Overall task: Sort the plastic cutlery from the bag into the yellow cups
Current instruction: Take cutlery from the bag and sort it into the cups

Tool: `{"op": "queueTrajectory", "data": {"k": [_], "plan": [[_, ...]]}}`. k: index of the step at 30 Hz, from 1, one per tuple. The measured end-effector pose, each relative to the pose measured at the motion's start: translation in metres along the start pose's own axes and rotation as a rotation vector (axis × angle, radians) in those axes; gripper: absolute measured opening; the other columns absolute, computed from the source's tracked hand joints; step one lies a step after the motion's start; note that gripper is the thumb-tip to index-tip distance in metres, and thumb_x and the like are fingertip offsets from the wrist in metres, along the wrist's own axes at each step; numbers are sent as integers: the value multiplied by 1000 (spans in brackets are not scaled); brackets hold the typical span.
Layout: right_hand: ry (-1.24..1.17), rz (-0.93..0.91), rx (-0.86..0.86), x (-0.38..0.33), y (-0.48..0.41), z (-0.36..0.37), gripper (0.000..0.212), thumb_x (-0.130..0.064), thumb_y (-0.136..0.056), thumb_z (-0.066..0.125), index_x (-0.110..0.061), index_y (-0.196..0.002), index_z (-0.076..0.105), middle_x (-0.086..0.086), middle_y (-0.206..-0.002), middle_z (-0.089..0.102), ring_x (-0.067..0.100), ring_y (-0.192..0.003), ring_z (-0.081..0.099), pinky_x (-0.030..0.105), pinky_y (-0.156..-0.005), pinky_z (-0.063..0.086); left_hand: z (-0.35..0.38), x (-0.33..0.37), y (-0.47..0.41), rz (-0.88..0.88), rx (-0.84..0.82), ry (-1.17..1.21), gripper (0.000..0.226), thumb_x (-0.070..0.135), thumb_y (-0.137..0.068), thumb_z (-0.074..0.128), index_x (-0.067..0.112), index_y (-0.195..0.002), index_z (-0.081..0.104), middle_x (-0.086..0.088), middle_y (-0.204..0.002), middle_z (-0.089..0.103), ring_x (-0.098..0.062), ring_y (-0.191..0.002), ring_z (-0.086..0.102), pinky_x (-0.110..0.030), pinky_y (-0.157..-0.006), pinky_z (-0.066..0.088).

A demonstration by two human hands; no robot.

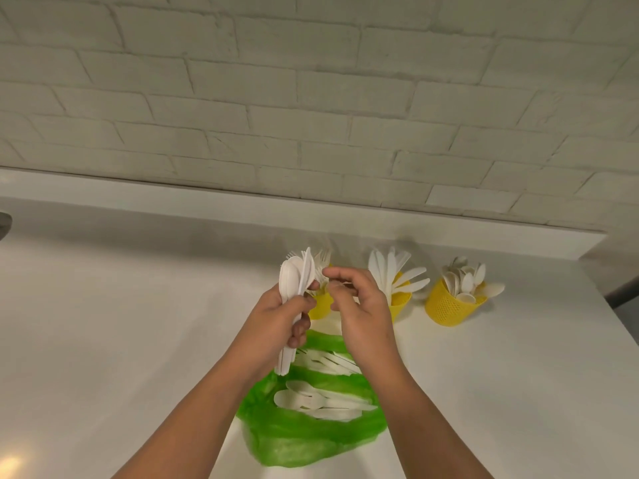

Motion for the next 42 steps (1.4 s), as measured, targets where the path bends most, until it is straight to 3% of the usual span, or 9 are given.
{"op": "queueTrajectory", "data": {"k": [8,12,18,22,26,32,36,39,42], "plan": [[91,-8,-47,-13,12,2,6,-27,-94,73,-27,-94,66,-1,-86,68,17,-79,62,28,-70,55,8,-1,13,122,-75,-231,22,9,-98,48,10,-116,62,2,-69,49,-15,-62,43,-28,-53,40],[113,21,-17,-11,8,-1,9,-17,-97,68,-17,-88,65,-6,-69,68,9,-64,64,28,-65,55,6,0,19,107,-112,-295,20,16,-82,48,2,-95,55,-3,-69,52,-18,-64,50,-35,-62,46],[135,60,65,-2,7,1,11,-21,-94,71,-17,-96,60,4,-76,70,18,-65,70,44,-69,61,2,-5,24,89,-136,-290,22,10,-104,51,9,-86,64,-5,-69,62,-15,-64,59,-26,-67,50],[-15,115,114,1,6,-4,16,-16,-94,73,-14,-106,63,6,-82,73,16,-67,74,39,-71,61,-2,-7,24,61,-115,-206,27,24,-105,54,27,-96,79,-7,-76,68,-18,-69,62,-27,-69,54],[-170,187,166,0,7,-6,16,-8,-94,70,-13,-108,63,10,-79,76,13,-61,70,24,-61,56,-3,-12,19,33,-55,-182,23,24,-105,55,17,-111,76,-8,-75,71,-20,-67,62,-29,-66,54],[-145,217,183,7,3,-15,16,4,-93,62,-10,-98,69,10,-76,76,13,-58,67,24,-60,55,0,-17,15,20,-19,-221,21,24,-104,57,19,-116,73,0,-88,80,-16,-76,77,-36,-75,63],[-114,21,432,-2,-14,-45,28,3,-92,66,-25,-93,68,2,-78,72,19,-66,69,29,-66,59,-2,-24,4,23,26,-119,31,23,-106,54,25,-137,55,9,-119,76,-26,-92,78,-50,-86,62],[110,-223,590,-6,-31,-76,23,-7,-93,66,-29,-96,67,-3,-85,68,21,-79,67,33,-75,57,-2,-27,-2,14,4,-85,32,23,-106,52,25,-138,54,2,-119,76,-29,-96,77,-51,-88,62],[380,-289,536,9,-48,-87,13,-10,-93,64,-19,-102,67,3,-88,68,18,-78,66,37,-76,58,7,-28,-6,-53,-36,61,28,23,-104,57,15,-130,63,-8,-113,76,-27,-89,73,-43,-82,63]]}}
Point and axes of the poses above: each hand's wrist, its own y-axis away from the middle knuckle, its own z-axis out of the palm, x = y × z, the point moved 1 cm from there along -y, towards the middle knuckle
